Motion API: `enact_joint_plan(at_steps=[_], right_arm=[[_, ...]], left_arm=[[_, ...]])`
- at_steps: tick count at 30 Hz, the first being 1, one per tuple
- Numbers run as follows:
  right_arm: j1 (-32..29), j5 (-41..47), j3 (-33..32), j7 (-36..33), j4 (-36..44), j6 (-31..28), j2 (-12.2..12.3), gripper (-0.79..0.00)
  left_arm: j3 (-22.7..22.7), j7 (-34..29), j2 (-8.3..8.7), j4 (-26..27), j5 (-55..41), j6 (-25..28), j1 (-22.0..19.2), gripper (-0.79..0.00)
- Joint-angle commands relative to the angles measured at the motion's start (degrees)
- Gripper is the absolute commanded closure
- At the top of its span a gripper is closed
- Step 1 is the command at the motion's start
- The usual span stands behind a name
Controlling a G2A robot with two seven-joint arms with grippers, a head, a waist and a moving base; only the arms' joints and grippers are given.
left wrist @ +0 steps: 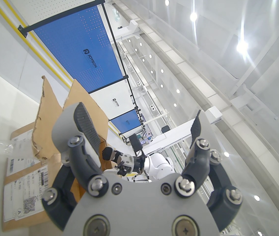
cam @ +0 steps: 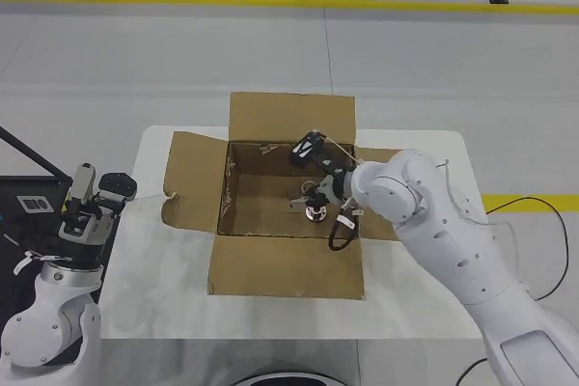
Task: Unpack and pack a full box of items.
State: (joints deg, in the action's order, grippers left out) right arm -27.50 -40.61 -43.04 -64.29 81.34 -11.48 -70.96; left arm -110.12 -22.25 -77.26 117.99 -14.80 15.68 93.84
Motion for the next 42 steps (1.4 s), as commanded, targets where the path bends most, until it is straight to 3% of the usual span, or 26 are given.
enact_joint_plan(at_steps=[1,10,12,15,17,23,35,42], right_arm=[[1.1,-0.6,2.1,-1.9,-2.9,0.2,-0.7,-0.763],[4.0,-1.2,7.1,-1.4,-13.5,0.5,-3.5,-0.686],[4.3,-0.8,8.0,-1.2,-14.8,0.3,-4.1,-0.61],[4.8,-0.3,9.1,-1.0,-16.8,0.0,-5.0,-0.563],[5.4,-0.9,9.7,-1.2,-18.5,0.1,-5.5,-0.449],[6.4,-0.2,10.7,-0.6,-22.3,-0.7,-6.9,-0.391],[7.4,0.1,11.8,-0.1,-27.7,-1.7,-9.1,-0.345],[7.6,-0.5,12.0,0.0,-29.5,-2.0,-9.9,-0.212]], left_arm=[[0.0,0.0,0.0,0.0,0.0,0.0,0.0,-0.785],[0.0,0.0,0.0,0.0,0.0,0.0,0.0,-0.785],[0.0,0.0,0.0,0.0,0.0,0.0,0.0,-0.785],[0.0,0.0,0.0,0.0,0.0,0.0,0.0,-0.785],[0.0,0.0,0.0,0.0,0.0,0.0,0.0,-0.785],[0.0,0.0,0.0,0.0,0.0,0.0,0.0,-0.785],[0.0,0.0,0.0,0.0,0.0,0.0,0.0,-0.785],[0.0,0.0,0.0,0.0,0.0,0.0,0.0,-0.785]])
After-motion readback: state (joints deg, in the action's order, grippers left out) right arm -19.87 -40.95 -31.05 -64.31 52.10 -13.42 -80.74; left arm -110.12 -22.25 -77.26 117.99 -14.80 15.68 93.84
